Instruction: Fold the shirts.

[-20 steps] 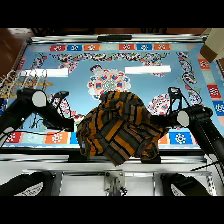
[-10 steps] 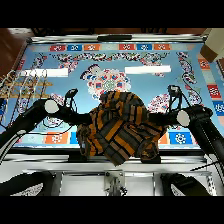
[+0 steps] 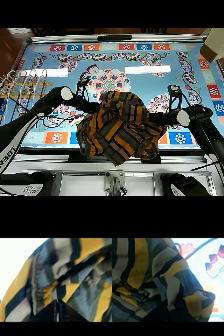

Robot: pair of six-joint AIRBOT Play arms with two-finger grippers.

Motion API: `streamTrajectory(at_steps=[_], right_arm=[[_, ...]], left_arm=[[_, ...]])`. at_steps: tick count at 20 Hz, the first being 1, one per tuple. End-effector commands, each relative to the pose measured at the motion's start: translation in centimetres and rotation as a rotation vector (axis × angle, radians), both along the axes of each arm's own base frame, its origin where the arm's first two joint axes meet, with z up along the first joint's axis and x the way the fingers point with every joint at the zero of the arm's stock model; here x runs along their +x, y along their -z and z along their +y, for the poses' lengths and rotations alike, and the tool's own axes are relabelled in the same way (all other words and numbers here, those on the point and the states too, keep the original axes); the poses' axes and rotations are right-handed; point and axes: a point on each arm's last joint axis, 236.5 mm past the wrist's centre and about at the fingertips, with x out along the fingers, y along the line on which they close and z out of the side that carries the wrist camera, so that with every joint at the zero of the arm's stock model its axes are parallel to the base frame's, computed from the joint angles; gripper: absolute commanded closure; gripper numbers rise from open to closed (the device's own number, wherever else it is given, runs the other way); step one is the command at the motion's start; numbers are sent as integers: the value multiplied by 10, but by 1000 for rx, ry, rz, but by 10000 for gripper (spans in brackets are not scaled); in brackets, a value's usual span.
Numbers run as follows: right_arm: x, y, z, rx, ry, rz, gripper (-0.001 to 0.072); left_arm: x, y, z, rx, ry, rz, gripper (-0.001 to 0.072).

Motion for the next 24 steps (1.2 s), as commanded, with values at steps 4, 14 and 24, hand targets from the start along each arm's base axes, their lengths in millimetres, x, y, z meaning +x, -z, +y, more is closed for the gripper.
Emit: streamTrajectory(at_steps=[4, 14, 24], right_arm=[[27, -48, 8, 30, -4, -119, 661], [26, -484, -69, -198, 30, -1161, 661], [-100, -570, -27, 194, -118, -1403, 661]], left_arm=[[14, -55, -2, 3, 139, -53, 661], [-20, -514, 136, -17, -214, -1129, 662], [-178, -554, 184, -201, -334, -1248, 662]])
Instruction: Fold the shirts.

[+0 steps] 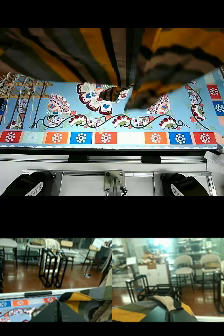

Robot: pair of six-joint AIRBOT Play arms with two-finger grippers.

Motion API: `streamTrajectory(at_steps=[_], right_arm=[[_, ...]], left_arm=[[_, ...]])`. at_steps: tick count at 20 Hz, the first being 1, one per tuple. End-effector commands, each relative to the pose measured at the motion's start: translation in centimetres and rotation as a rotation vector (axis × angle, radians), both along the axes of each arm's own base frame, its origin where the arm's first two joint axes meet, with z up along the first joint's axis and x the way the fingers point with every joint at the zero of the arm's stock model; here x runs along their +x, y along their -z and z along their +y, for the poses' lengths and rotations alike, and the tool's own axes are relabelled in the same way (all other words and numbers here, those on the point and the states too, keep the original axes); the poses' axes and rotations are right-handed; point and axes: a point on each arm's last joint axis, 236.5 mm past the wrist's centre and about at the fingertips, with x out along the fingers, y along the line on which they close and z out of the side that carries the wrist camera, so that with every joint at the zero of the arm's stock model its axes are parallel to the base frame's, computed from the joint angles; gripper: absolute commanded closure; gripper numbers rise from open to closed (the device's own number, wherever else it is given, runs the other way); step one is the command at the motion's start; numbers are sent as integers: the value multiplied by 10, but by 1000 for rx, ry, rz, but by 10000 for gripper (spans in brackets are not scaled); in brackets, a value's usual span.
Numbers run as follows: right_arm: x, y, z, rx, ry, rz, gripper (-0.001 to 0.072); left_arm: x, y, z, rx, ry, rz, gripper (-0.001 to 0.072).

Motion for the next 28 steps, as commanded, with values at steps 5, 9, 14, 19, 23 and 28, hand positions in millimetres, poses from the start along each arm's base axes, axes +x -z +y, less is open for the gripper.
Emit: streamTrajectory(at_steps=[5, 9, 14, 19, 23, 28], right_arm=[[47, 91, 1, -98, 51, 307, 661], [114, 263, 17, -252, 60, 822, 661], [232, 421, 44, -326, 78, 966, 661], [279, 521, 91, -128, 15, 1116, 661], [274, 565, 117, -23, -48, 1248, 660], [249, 546, 89, -229, -34, 1259, 209]], left_arm=[[47, 82, 22, 117, -140, 213, 660], [130, 224, 12, 285, -178, 553, 659], [222, 372, -16, 377, -160, 810, 660], [252, 469, -39, 244, -191, 1033, 657], [246, 517, -61, 181, -138, 1172, 576], [230, 506, -82, 231, 10, 1210, 149]])
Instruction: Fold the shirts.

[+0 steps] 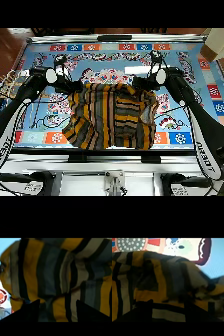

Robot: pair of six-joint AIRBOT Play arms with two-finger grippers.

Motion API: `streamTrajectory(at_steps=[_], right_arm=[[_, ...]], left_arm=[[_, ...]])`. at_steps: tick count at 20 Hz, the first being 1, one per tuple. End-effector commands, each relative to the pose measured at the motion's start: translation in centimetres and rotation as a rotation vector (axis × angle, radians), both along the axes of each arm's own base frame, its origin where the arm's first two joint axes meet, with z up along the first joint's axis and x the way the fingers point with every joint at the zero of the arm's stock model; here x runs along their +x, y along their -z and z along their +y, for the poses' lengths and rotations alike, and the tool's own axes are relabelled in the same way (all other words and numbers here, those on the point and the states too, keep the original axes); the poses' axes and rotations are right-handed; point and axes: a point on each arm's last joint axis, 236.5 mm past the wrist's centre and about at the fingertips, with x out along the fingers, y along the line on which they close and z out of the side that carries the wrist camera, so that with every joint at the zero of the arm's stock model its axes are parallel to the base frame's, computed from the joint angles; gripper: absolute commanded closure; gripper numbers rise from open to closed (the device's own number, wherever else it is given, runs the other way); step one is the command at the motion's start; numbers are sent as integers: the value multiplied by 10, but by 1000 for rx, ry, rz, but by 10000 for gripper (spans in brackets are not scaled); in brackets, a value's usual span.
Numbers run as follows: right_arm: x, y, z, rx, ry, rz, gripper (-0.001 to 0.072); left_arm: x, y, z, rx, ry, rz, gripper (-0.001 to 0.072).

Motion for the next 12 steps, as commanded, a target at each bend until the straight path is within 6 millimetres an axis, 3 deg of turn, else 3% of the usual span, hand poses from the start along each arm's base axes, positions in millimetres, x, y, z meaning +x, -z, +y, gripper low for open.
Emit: streamTrajectory(at_steps=[1, 3, 4, 6, 9, 12], right_arm=[[-27, -13, -40, -215, -88, 35, 209], [-43, -39, -94, -456, -108, 34, 209], [-50, -54, -120, -533, -78, 37, 209], [-72, -65, -142, -478, -9, 92, 209], [-117, -44, -137, -245, -12, 230, 209], [-184, 12, -115, -35, -104, 427, 209]], left_arm=[[-18, -10, -15, 10, 188, 53, 149], [-39, -29, -25, 70, 392, 79, 149], [-44, -36, -29, 71, 411, 87, 149], [-51, -42, -41, 72, 443, 85, 149], [-69, -33, -53, 86, 495, 144, 148], [-76, -26, -55, 92, 524, 175, 148]])
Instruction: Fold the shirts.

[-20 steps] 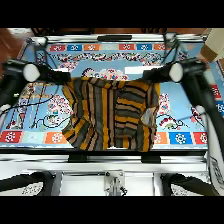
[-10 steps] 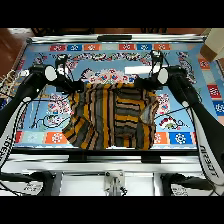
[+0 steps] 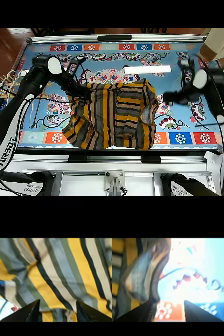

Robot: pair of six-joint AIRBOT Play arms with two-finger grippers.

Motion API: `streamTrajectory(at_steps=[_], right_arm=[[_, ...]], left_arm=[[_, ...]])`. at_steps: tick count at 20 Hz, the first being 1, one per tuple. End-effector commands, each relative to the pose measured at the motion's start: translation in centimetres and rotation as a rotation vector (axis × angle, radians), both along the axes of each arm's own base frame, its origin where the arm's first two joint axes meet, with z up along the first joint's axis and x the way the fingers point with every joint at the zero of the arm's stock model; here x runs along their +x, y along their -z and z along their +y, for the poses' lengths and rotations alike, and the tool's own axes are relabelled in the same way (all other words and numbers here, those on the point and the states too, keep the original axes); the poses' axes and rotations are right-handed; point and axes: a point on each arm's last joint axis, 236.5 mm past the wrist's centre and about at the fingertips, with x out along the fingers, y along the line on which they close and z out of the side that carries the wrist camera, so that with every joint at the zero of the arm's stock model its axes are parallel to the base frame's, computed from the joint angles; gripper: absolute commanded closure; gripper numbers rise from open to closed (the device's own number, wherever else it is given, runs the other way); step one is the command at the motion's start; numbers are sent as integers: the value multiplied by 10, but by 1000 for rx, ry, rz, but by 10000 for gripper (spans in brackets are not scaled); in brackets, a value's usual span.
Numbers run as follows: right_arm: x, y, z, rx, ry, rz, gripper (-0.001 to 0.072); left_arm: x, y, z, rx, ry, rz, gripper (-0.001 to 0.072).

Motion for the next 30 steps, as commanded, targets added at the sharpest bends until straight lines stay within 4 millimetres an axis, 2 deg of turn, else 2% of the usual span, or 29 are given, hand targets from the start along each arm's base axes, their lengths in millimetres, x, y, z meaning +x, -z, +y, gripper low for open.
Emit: streamTrajectory(at_steps=[1, 3, 6, 10, 12, 14, 18, 19, 20, 22, 25, 27, 30], right_arm=[[-75, 46, 27, 252, -6, 219, 209], [-105, 73, 43, 363, 35, 318, 209], [-120, 99, 54, 416, 77, 348, 209], [-130, 107, 59, 439, 93, 377, 209], [-133, 106, 61, 446, 90, 390, 209], [-133, 106, 61, 446, 90, 390, 209], [-118, 106, 65, 465, 121, 335, 207], [-114, 106, 70, 472, 120, 318, 198], [-112, 106, 76, 476, 106, 308, 48], [-112, 108, 85, 454, 60, 296, 43], [-111, 108, 89, 448, 42, 289, 44], [-114, 110, 85, 432, 38, 296, 44], [-116, 112, 80, 405, 28, 304, 44]], left_arm=[[-13, 6, -5, 12, 51, 47, 147], [-19, 10, -21, -41, 60, 85, 71], [-38, 32, -60, -111, 109, 187, 71], [-52, 74, -104, -117, 179, 230, 71], [-50, 86, -101, -93, 193, 234, 72], [-38, 87, -73, -32, 169, 227, 72], [-21, 71, 9, 69, 23, 319, 71], [-27, 69, 29, 83, -25, 379, 62], [-39, 66, 49, 104, -54, 459, 14], [-53, 58, 76, 114, -94, 536, 14], [-69, 52, 100, 89, -198, 511, 13], [-100, 58, 120, 78, -261, 530, -13], [-151, 84, 145, 61, -361, 612, -13]])
